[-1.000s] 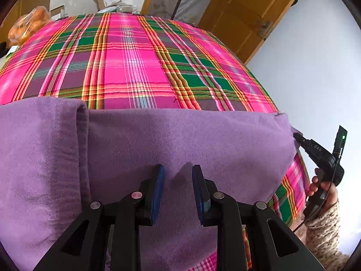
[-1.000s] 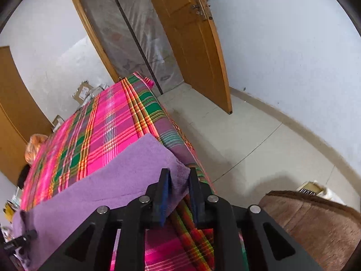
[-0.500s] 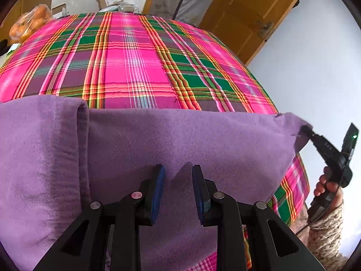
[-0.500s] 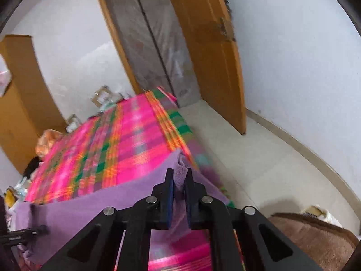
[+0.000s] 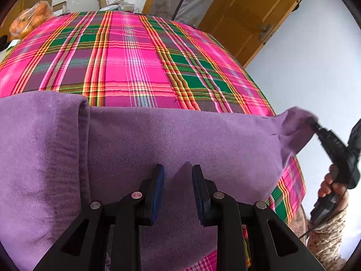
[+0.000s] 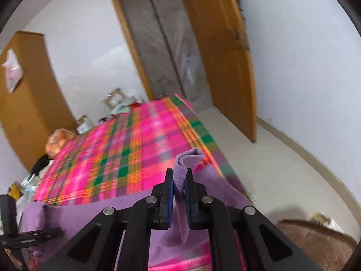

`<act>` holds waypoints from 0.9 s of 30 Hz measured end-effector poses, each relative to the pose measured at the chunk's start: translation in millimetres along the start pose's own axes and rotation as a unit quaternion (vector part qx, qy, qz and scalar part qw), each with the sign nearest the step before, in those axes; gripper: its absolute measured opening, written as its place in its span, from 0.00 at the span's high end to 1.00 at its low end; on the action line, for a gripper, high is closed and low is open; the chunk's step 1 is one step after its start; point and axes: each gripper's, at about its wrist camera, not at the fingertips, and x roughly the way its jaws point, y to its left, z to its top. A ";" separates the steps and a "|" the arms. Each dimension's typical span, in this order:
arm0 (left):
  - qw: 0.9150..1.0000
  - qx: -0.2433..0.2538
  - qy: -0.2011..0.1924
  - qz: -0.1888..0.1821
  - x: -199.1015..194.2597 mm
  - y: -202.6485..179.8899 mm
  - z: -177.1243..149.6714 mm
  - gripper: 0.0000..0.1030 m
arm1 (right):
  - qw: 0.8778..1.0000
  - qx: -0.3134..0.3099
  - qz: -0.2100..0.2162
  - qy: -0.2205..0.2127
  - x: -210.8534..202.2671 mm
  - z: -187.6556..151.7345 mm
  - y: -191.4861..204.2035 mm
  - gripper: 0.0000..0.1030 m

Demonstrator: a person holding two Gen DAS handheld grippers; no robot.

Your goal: Fold clothes

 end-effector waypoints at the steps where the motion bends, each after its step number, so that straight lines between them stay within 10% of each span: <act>1: 1.000 -0.001 0.000 -0.001 0.0 0.1 -0.1 0.75 | 1.000 0.010 -0.005 0.007 3.6 -1.8 -7.6 0.90; 13: 1.000 0.002 0.002 0.004 0.5 -0.8 0.7 0.75 | 0.993 0.020 -0.110 0.033 14.3 -4.2 -62.0 0.84; 17: 1.000 0.002 0.003 0.009 0.9 -2.3 1.0 0.75 | 0.997 0.018 -0.067 0.019 17.8 13.8 -55.4 0.63; 26: 1.000 -0.003 0.002 0.009 1.0 -2.8 1.2 0.75 | 0.993 -0.028 -0.032 0.110 84.1 17.0 -38.8 0.64; 27: 1.000 -0.003 0.003 0.009 1.1 -2.8 1.3 0.75 | 0.993 -0.034 -0.032 0.105 82.4 16.2 -37.4 0.77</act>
